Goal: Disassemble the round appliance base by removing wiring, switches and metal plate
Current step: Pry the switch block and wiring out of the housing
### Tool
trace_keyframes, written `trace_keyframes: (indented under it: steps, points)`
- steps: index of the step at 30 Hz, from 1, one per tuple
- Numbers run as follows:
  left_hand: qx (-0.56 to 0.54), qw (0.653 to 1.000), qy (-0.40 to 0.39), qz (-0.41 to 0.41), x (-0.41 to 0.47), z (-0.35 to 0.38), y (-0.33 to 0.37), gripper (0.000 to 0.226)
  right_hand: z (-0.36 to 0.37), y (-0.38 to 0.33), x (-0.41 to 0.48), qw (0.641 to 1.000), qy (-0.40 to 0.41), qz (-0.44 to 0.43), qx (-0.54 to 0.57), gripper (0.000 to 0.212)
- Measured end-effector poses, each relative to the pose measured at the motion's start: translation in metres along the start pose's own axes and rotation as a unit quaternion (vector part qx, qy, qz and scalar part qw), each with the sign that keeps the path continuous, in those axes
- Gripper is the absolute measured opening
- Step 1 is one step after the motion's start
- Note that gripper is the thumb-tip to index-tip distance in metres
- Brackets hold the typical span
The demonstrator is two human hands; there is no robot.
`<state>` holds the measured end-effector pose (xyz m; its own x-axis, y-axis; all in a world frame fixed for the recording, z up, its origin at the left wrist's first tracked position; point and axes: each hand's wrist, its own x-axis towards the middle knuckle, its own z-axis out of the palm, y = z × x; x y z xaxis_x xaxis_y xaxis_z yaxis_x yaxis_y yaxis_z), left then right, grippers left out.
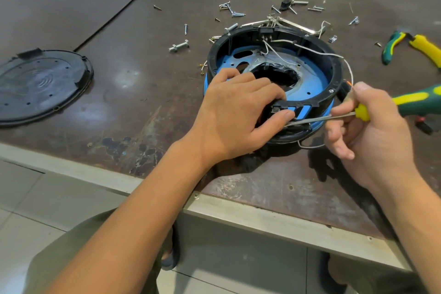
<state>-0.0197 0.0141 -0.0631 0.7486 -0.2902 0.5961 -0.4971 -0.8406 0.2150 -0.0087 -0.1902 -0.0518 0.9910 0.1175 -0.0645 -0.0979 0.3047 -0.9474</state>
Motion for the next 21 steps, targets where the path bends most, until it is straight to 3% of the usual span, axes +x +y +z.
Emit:
trace_keyframes:
  steps: [3,8,12,14,18,21]
  points:
    - [-0.004,1.000,0.004,-0.003,0.000,0.000,-0.001,0.033,-0.001,0.000,-0.001,1.000,-0.005,0.006,0.007,0.054]
    - [-0.011,1.000,0.008,-0.006,0.000,0.000,-0.001,0.033,-0.006,0.004,-0.013,0.988,-0.025,-0.132,-0.079,0.038]
    - [-0.009,1.000,0.010,-0.009,0.000,0.000,-0.001,0.033,-0.003,0.008,-0.019,0.972,-0.050,-0.203,-0.110,0.038]
    - [-0.008,1.000,0.009,-0.009,0.000,0.000,-0.001,0.032,0.000,0.005,-0.017,0.978,-0.037,-0.184,-0.090,0.041]
    - [-0.010,1.000,0.007,-0.012,0.001,-0.001,-0.001,0.034,0.002,0.002,-0.004,0.998,0.009,-0.043,-0.033,0.051]
    - [-0.012,1.000,0.002,-0.014,0.001,-0.001,-0.001,0.035,-0.001,0.002,-0.001,1.000,0.019,0.005,0.004,0.053]
